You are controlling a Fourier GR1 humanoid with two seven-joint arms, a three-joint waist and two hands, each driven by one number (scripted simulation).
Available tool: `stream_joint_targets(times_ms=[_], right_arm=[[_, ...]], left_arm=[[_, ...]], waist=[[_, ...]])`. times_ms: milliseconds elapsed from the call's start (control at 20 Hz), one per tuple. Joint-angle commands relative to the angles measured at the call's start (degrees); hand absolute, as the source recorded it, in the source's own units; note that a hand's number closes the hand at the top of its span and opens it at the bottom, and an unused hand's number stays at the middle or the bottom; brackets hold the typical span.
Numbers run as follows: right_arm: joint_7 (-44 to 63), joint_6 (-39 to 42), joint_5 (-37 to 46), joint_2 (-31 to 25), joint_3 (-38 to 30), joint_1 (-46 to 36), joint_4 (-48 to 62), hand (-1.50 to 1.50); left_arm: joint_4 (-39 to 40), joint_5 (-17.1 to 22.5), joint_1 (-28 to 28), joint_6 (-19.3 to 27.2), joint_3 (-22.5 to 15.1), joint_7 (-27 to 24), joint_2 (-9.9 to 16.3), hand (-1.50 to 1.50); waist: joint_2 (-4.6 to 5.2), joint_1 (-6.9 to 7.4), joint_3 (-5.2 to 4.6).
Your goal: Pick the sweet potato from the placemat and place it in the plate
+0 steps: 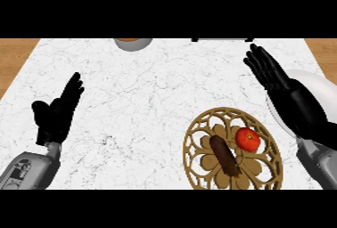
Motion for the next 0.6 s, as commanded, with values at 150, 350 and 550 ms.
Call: stream_joint_targets(times_ms=[150,350,550], right_arm=[[11.33,0.09,9.77,-3.67,3.67,-13.60,-0.81,1.50],[13.00,-3.74,28.87,-16.98,4.01,-15.53,2.96,1.50],[9.21,-14.94,33.11,-5.44,4.13,-8.87,2.73,-1.50]], left_arm=[[0.72,1.86,6.39,-0.75,-2.56,3.52,-3.76,0.00],[2.36,5.07,8.97,-2.09,-3.81,5.05,-7.13,0.00],[-1.82,5.33,12.40,-2.94,-4.44,4.72,-7.88,0.00]], waist=[[0.38,0.41,-1.55],[-0.17,-1.92,-2.01],[0.43,-0.81,-1.32]])
